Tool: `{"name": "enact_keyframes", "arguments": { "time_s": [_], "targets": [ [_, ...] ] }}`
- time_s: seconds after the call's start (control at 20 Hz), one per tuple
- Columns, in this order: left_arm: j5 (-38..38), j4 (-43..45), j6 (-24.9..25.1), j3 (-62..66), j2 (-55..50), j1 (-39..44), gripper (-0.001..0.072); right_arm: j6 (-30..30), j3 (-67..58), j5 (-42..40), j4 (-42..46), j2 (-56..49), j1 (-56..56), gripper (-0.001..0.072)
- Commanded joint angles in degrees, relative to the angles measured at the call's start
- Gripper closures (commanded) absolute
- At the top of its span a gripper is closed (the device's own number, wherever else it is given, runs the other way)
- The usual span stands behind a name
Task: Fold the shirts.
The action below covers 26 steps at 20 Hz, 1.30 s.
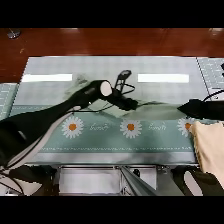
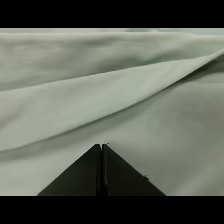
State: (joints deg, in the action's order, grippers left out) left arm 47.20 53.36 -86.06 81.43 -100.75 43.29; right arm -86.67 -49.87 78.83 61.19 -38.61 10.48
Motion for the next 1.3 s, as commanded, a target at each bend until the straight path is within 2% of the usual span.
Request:
{"name": "enact_keyframes", "arguments": {
  "time_s": [0.0,0.2,0.3,0.5,0.65,0.85,1.1,1.25],
  "targets": [
    [4.46,-6.49,0.9,4.81,-6.1,6.01,0.0683,-0.55,0.83,0.55,0.59,2.4,-0.07,0.0696],
    [11.47,-8.59,5.49,5.05,-5.57,7.26,0.0683,0.17,0.76,-1.55,-0.13,2.14,-0.07,0.0696],
    [15.02,-7.52,6.08,5.03,-3.04,2.27,0.0683,1.46,0.52,-1.11,-2.75,0.7,-0.57,0.0696],
    [22.67,0.46,5.86,4.72,8.09,-14.71,0.0684,0.55,-4.76,-4.98,-3.67,-7.91,-10.32,0.0696],
    [24.65,3.82,5.95,-1.01,21.84,-28.04,0.0683,-0.44,-17.25,-8.7,-3.72,-21.46,-19.96,0.0696],
    [23.39,3.89,7.61,-18.03,44.87,-40.72,0.0683,-1.99,-41.88,-9.22,-3.72,-44.76,-32.63,0.0696],
    [21.16,3.82,7.08,-37.29,64.61,-44.33,0.0683,-6.73,-71.6,-8.26,-3.93,-71.52,-42.32,0.0696],
    [21.11,3.63,6.71,-43.32,67.49,-44.33,0.0684,-7.19,-72.0,-11.47,-6.36,-77.11,-43.91,0.0696]
  ]
}}
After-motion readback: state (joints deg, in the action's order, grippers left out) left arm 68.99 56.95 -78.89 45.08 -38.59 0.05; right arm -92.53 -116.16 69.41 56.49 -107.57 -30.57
